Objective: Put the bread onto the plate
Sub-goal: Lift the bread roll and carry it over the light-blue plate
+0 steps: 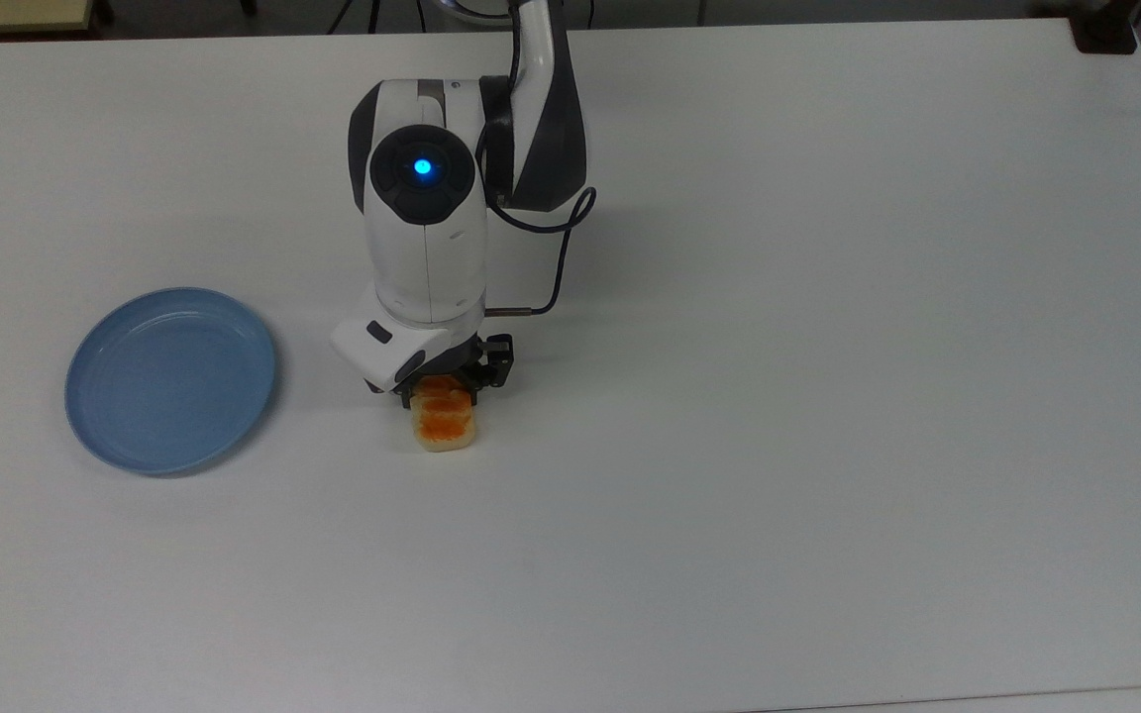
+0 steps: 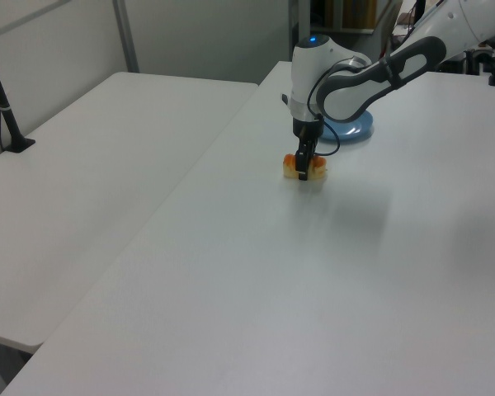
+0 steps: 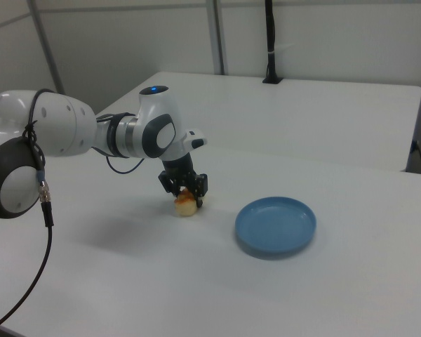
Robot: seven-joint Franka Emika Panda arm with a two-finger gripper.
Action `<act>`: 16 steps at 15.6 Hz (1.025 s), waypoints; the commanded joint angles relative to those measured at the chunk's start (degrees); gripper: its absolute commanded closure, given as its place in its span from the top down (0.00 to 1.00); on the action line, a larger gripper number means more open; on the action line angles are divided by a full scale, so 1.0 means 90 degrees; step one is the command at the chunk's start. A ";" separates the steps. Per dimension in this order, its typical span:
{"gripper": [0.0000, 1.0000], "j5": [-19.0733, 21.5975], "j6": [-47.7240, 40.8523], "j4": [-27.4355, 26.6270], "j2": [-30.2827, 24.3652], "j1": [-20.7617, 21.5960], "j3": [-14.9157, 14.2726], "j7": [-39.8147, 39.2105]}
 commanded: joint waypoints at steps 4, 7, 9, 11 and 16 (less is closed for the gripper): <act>0.26 -0.0075 0.0015 0.0033 -0.0308 -0.0025 -0.0014 -0.0084; 0.27 -0.0085 -0.0287 0.0043 -0.0572 -0.0180 -0.0023 -0.0123; 0.29 -0.0085 -0.0385 0.0208 -0.0592 -0.0375 -0.0053 -0.0366; 0.30 -0.0085 -0.0434 0.0219 -0.0592 -0.0658 -0.0120 -0.0688; 0.31 0.0003 -0.0386 0.0345 -0.0495 -0.0844 -0.0863 -0.1771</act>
